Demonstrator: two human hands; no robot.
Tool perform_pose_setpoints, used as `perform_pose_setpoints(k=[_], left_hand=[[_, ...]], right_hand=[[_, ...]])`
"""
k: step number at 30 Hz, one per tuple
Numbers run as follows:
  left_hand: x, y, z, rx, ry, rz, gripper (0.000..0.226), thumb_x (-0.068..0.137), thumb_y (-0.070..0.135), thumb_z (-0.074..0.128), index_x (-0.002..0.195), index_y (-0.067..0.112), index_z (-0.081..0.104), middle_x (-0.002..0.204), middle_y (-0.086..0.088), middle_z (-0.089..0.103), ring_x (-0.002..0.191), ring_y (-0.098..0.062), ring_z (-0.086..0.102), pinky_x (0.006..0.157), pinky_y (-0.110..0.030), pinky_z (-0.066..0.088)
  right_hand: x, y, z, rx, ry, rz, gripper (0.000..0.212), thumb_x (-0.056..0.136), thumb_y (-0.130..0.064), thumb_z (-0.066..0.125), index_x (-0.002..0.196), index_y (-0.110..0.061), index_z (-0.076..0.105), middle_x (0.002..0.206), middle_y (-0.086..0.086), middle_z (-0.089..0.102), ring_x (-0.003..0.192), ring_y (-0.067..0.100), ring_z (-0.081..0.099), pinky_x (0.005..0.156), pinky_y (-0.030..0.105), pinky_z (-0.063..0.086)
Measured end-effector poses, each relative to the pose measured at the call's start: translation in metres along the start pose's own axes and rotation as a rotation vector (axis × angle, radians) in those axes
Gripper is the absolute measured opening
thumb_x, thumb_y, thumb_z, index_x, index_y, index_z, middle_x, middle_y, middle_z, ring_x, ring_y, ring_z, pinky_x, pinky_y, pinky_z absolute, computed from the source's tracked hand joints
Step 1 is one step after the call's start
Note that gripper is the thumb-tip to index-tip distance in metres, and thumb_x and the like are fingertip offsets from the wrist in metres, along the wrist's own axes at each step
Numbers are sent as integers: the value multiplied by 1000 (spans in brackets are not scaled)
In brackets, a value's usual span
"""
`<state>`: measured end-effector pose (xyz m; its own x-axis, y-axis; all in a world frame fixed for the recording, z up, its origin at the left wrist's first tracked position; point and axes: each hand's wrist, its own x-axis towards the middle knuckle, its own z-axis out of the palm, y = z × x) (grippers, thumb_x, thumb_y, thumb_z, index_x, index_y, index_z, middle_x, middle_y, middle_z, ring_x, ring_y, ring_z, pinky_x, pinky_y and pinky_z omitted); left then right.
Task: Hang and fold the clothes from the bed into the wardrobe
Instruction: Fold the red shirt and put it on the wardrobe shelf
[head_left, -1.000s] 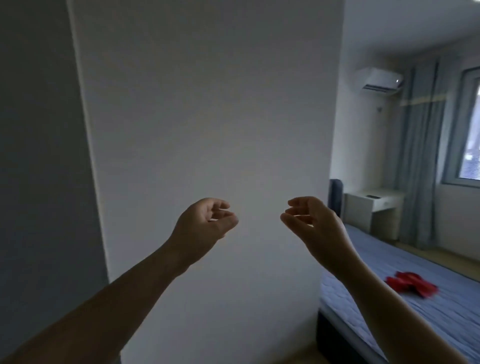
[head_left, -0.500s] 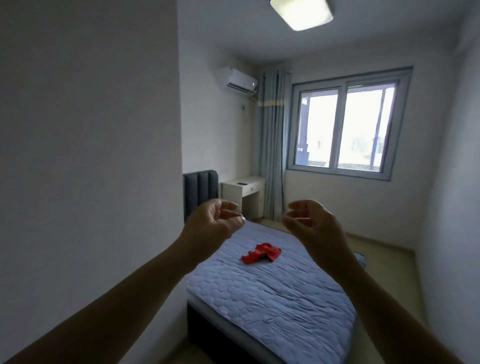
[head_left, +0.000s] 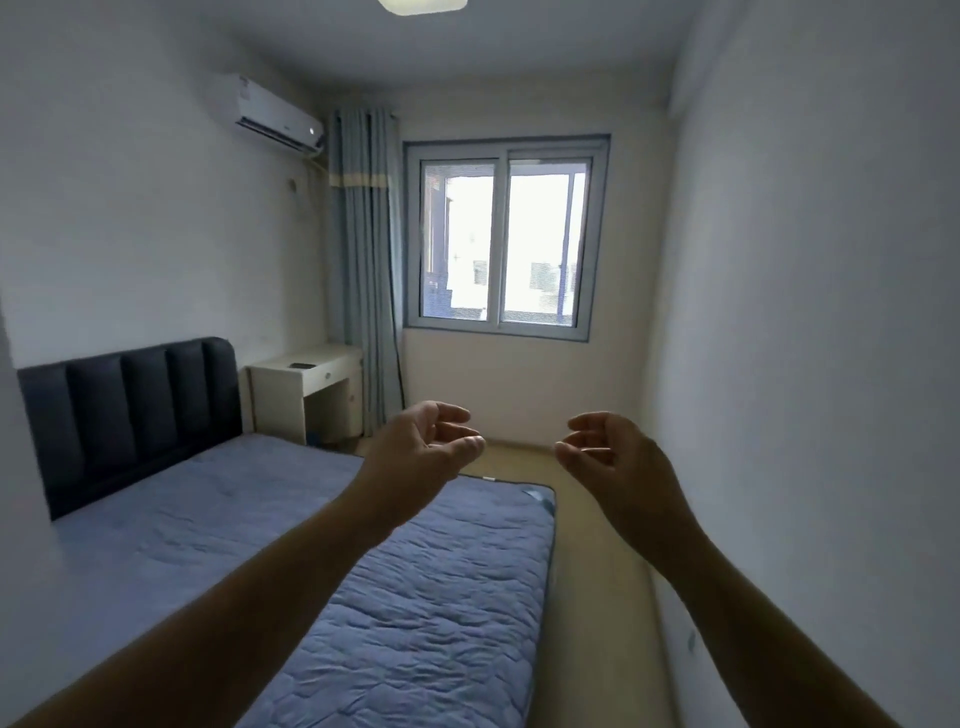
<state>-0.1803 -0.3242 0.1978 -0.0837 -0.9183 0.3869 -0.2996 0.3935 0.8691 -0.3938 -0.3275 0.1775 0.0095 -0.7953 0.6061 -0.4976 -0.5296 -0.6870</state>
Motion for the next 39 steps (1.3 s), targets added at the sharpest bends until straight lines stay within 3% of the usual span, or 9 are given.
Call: perform_pose_setpoints(k=[9, 15, 19, 27, 31, 39], left_hand=[[155, -37, 92, -14, -106, 41, 30, 86, 16, 66, 115, 12, 56, 101, -4, 68, 94, -18, 67, 81, -32, 57], [244, -70, 154, -21, -90, 40, 25, 87, 17, 66, 110, 17, 56, 99, -1, 68, 92, -16, 67, 79, -28, 57], [296, -91, 181, -9, -45, 3, 26, 86, 19, 66, 110, 18, 56, 98, 1, 68, 90, -12, 68, 72, -22, 56], [391, -164, 195, -59, 57, -117, 19, 86, 16, 67, 102, 24, 58, 95, 2, 69, 90, -13, 68, 70, -21, 56], [439, -209, 190, -74, 78, -160, 23, 86, 16, 67, 108, 18, 59, 99, -3, 69, 93, -18, 68, 76, -28, 57], [526, -283, 175, -50, 128, -291, 26, 87, 20, 67, 111, 20, 57, 103, 0, 68, 96, -14, 66, 80, -28, 56]], right_hand=[[112, 107, -36, -46, 67, 64, 28, 86, -26, 69, 110, -20, 54, 93, -12, 60, 81, -4, 59, 62, 1, 44], [186, 200, -46, -54, 39, 65, 27, 87, -31, 68, 109, -25, 54, 93, -16, 60, 82, -5, 60, 61, 5, 47], [241, 251, -44, -32, -33, 73, 32, 87, -30, 67, 114, -19, 56, 97, -11, 61, 83, -5, 59, 61, 2, 45], [332, 338, 5, 12, -154, 57, 25, 86, -27, 69, 106, -23, 55, 87, -18, 60, 78, -7, 60, 60, 2, 45], [378, 383, 42, 21, -166, 69, 23, 86, -27, 70, 105, -22, 58, 88, -15, 62, 78, -7, 60, 60, 2, 44], [467, 455, 114, 42, -283, 99, 24, 85, -32, 70, 104, -27, 57, 91, -14, 64, 78, -6, 63, 61, 4, 46]])
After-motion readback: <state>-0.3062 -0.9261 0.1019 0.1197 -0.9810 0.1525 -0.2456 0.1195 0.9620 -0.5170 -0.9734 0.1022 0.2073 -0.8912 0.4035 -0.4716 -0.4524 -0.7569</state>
